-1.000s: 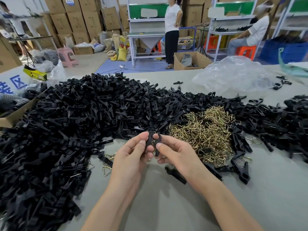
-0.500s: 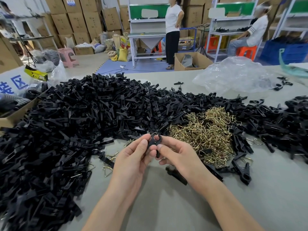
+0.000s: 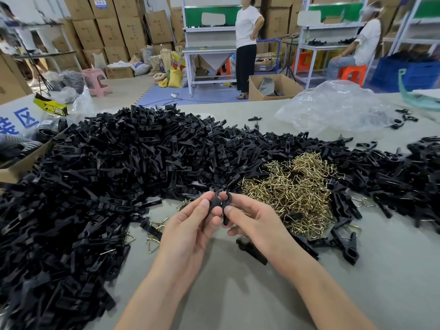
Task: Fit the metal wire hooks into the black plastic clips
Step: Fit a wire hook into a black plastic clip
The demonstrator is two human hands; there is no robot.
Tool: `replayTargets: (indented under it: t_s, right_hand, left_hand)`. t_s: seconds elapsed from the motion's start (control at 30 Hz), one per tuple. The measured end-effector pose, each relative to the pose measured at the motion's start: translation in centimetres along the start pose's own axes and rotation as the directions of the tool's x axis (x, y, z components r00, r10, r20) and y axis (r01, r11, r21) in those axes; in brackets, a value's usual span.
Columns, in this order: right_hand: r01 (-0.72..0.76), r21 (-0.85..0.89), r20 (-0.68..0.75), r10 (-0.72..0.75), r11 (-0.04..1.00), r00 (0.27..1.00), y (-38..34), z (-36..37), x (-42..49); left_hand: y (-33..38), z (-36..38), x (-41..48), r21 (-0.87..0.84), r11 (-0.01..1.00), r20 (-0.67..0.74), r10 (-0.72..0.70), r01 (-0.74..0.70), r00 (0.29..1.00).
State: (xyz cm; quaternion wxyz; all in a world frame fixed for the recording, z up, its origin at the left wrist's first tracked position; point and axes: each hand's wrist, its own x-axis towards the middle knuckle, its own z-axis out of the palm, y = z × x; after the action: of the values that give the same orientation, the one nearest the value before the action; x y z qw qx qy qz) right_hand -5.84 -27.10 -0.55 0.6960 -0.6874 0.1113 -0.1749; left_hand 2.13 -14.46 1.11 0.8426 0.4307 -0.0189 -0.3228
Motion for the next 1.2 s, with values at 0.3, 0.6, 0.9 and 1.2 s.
replayTargets:
  t_s: [0.3, 0.6, 0.9, 1.2]
  right_hand:
    - [0.025, -0.059, 0.009, -0.024, 0.998, 1.0, -0.2, 0.1, -0.1]
    - [0.052, -0.037, -0.001, -0.052, 0.998, 0.999, -0.3, -0.3, -0.1]
    - [0.121, 0.098, -0.248, -0.094, 0.988, 0.964, 0.0, -1.2, 0.4]
    - [0.162, 0.148, -0.376, -0.096, 0.976, 0.922, 0.1, -1.5, 0.7]
  left_hand:
    - [-0.6, 0.0, -0.3, 0.128, 0.99, 0.028, 0.054, -0.057, 0.998]
    - [-0.8, -0.9, -0.1, 0.554, 0.792, 0.089, 0.25, -0.256, 0.964]
    - [-1.2, -2.3, 0.6, 0.896, 0.297, 0.167, 0.462, -0.33, 0.871]
    - [-2.0, -2.6, 0.9, 0.875, -0.446, 0.383, 0.405, -0.187, 0.83]
